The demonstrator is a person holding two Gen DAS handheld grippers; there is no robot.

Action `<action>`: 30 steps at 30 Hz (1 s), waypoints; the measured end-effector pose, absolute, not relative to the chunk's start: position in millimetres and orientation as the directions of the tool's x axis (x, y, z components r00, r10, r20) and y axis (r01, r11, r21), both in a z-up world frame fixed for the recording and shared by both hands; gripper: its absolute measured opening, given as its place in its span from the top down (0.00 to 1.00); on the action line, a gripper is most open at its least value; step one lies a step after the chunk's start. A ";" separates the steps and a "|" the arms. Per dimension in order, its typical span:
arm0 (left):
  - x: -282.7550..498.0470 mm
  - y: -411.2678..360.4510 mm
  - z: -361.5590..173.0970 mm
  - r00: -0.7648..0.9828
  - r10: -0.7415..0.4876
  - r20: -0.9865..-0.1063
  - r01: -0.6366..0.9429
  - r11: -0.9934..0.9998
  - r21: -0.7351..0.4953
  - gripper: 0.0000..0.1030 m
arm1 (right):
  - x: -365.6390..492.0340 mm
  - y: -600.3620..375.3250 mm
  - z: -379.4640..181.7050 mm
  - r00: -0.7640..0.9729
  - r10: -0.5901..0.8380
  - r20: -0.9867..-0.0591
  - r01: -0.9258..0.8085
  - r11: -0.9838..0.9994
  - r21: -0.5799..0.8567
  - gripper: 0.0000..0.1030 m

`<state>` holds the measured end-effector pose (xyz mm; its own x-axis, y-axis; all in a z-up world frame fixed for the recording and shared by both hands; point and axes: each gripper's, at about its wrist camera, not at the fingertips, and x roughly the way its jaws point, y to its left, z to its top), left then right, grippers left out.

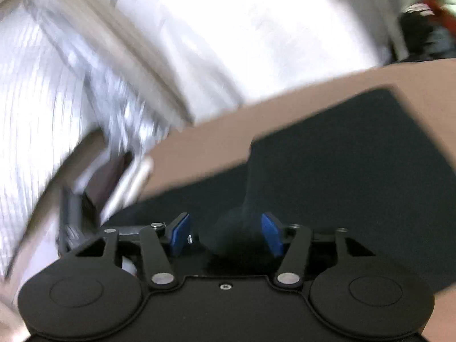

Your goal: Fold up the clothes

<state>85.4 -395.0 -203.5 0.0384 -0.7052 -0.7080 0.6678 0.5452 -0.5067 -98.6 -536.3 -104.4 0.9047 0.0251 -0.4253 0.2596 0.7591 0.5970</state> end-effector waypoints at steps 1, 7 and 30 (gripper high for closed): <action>83.0 -397.5 -205.5 0.020 -0.710 -0.704 0.659 0.539 -0.525 0.26 | -112.8 -542.9 -105.3 0.911 -0.011 -0.411 0.279 0.750 0.600 0.39; 59.1 -416.8 -212.5 0.034 -0.685 -0.728 0.673 0.554 -0.491 0.24 | -153.6 -586.7 -131.2 0.856 -0.211 -0.472 0.493 0.611 0.620 0.39; 92.6 -220.9 -152.8 0.382 -0.490 -0.784 0.709 0.699 -0.090 0.17 | -47.4 -495.2 -153.3 0.721 -0.126 -0.681 0.292 0.947 0.134 0.43</action>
